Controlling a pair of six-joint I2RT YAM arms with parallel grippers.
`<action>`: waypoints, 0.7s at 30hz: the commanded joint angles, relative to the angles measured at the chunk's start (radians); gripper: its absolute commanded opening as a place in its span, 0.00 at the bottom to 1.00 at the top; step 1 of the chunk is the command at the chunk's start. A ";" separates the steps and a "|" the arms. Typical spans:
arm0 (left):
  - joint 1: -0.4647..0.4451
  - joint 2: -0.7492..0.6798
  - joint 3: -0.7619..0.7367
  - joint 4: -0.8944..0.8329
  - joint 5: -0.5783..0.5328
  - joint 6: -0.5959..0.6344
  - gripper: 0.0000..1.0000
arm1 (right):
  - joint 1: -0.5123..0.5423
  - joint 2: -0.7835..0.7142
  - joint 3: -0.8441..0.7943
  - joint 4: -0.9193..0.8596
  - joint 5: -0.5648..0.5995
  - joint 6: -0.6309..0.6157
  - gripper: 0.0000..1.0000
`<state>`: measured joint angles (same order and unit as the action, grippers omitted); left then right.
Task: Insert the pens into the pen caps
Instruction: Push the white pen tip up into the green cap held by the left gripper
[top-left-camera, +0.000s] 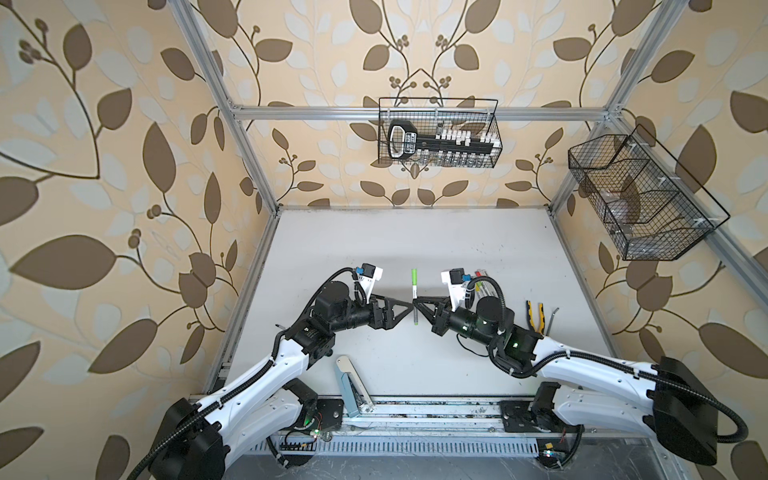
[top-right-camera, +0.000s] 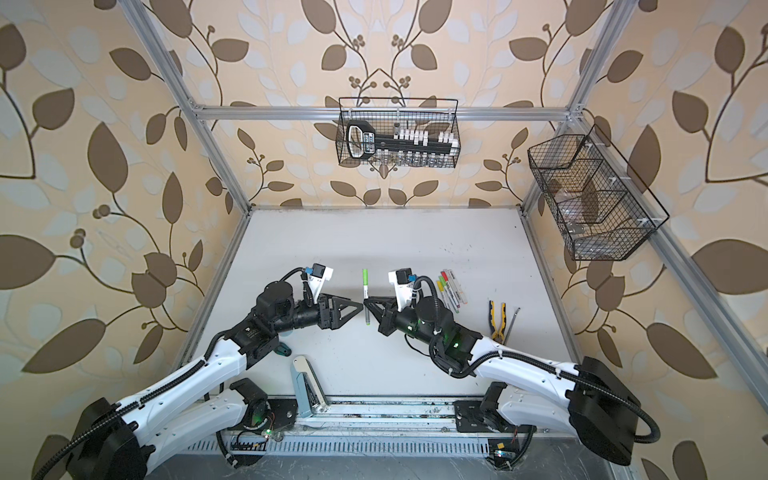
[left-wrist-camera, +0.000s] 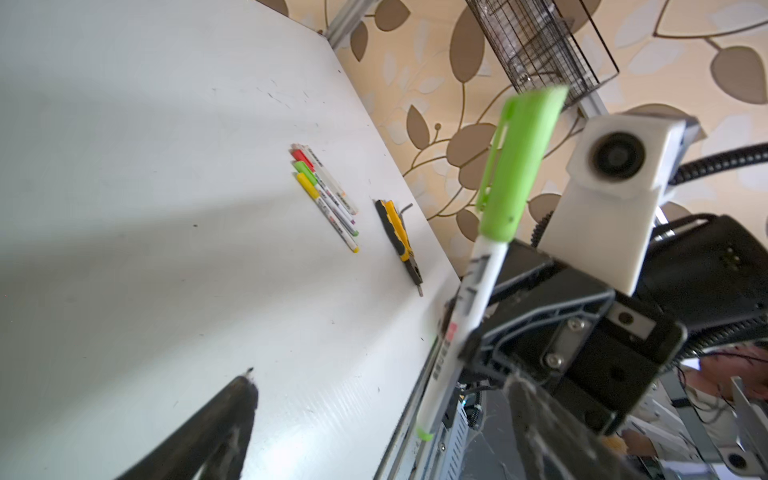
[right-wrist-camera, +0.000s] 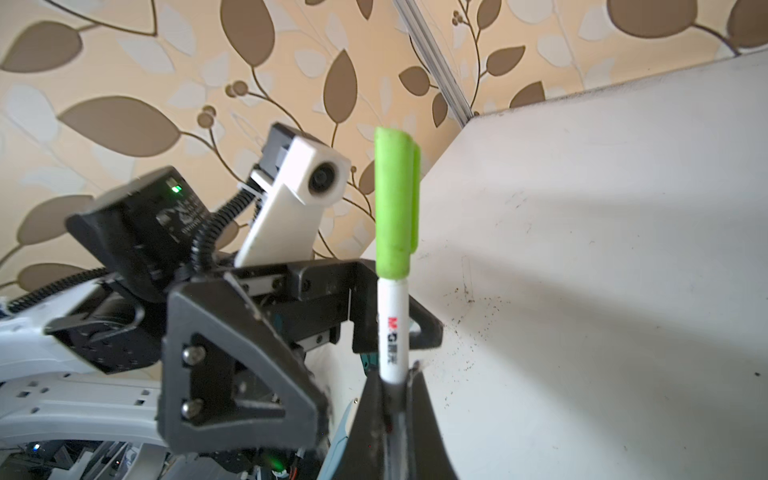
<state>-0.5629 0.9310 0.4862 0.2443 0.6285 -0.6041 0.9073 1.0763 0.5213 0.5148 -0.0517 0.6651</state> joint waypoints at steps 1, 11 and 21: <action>-0.033 0.028 0.020 0.102 0.099 0.021 0.93 | -0.007 -0.042 -0.018 0.014 0.006 0.040 0.00; -0.047 0.052 0.041 0.155 0.142 0.030 0.65 | 0.002 -0.061 -0.037 0.046 -0.053 0.065 0.00; -0.066 0.089 0.050 0.208 0.202 0.012 0.44 | -0.004 -0.041 -0.029 0.077 -0.132 0.092 0.01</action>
<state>-0.6167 1.0149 0.4946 0.3920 0.7799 -0.6071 0.9047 1.0298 0.4980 0.5491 -0.1432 0.7383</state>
